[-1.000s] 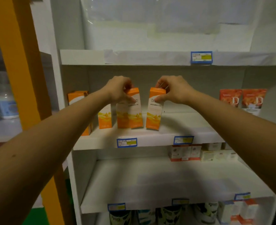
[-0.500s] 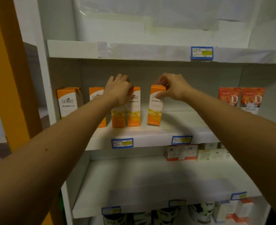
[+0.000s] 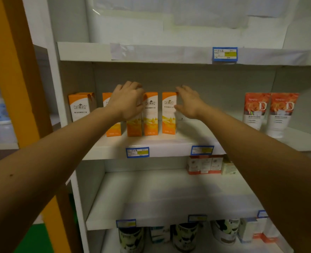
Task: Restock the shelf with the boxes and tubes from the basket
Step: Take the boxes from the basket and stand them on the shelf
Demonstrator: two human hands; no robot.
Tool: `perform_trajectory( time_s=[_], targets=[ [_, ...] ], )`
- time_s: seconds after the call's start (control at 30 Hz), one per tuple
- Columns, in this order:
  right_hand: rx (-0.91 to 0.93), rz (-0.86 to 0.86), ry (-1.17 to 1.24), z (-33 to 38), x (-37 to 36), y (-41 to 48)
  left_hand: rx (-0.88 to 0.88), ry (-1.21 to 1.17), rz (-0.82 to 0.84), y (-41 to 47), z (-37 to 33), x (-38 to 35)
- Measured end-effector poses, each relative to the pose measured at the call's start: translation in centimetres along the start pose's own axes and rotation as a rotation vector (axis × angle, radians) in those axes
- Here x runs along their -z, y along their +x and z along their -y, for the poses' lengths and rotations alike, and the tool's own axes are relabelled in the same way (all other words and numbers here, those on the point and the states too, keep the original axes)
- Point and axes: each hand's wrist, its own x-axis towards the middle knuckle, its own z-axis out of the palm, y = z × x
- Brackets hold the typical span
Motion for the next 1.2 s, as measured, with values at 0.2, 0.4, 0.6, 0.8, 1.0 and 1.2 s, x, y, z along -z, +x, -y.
perform_trajectory(
  time_s=[0.2, 0.4, 0.6, 0.8, 1.0, 1.2],
  targets=[
    [0.066, -0.113, -0.015, -1.4, -0.3, -4.5, -0.008, -0.084, -0.025, -3.4, -1.8, -0.1],
    [0.122, -0.086, 0.009, -3.1, -3.6, -10.3, -0.042, -0.115, 0.013, -8.3, -3.7, -3.4],
    [0.187, 0.072, 0.007, -5.4, -9.0, -15.5, -0.029, -0.154, 0.141, -13.8, -5.1, -8.5],
    [0.144, 0.237, 0.055, -6.9, -15.7, -20.5, 0.017, -0.224, 0.278, -19.2, -6.6, -14.5],
    [0.072, 0.452, 0.132, -9.2, -23.9, -26.1, 0.059, -0.281, 0.437, -25.1, -7.9, -22.0],
    [-0.026, 0.638, 0.141, -11.3, -31.0, -32.2, 0.106, -0.291, 0.658, -31.5, -9.1, -29.3]
  ],
)
